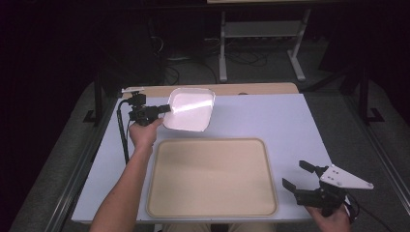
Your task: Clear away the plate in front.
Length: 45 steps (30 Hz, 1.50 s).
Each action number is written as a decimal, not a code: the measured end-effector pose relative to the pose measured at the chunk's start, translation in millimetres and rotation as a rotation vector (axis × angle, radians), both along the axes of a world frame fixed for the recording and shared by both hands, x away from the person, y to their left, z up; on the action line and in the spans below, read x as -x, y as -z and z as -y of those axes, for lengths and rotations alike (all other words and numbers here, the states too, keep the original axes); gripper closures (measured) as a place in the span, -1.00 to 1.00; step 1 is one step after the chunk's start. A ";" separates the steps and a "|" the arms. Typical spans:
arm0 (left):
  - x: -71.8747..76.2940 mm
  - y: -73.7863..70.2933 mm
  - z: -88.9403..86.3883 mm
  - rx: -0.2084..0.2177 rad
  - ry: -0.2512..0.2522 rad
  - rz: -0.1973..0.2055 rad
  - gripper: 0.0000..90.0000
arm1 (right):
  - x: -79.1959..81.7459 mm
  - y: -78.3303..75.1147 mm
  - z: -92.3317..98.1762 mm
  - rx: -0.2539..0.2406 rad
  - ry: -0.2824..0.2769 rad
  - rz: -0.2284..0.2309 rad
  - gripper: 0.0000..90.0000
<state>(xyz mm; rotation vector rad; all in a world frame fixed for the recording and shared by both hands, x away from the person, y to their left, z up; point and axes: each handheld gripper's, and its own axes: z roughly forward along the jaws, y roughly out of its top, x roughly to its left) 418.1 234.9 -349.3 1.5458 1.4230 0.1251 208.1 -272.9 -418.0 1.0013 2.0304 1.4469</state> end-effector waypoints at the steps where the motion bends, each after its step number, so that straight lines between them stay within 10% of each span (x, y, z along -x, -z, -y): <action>1: 2.1 0.3 -0.7 -0.003 0.001 0.001 0.97 | 0.2 -0.1 0.0 0.000 0.000 0.000 -0.70; 31: 53.9 -1.8 -15.4 -0.006 0.027 0.010 0.97 | -3.3 0.4 -5.5 0.027 -0.011 -0.005 -0.70; 45: 83.1 26.9 4.5 0.011 0.040 -0.042 0.97 | -3.8 0.6 -5.2 0.027 -0.007 -0.007 -0.70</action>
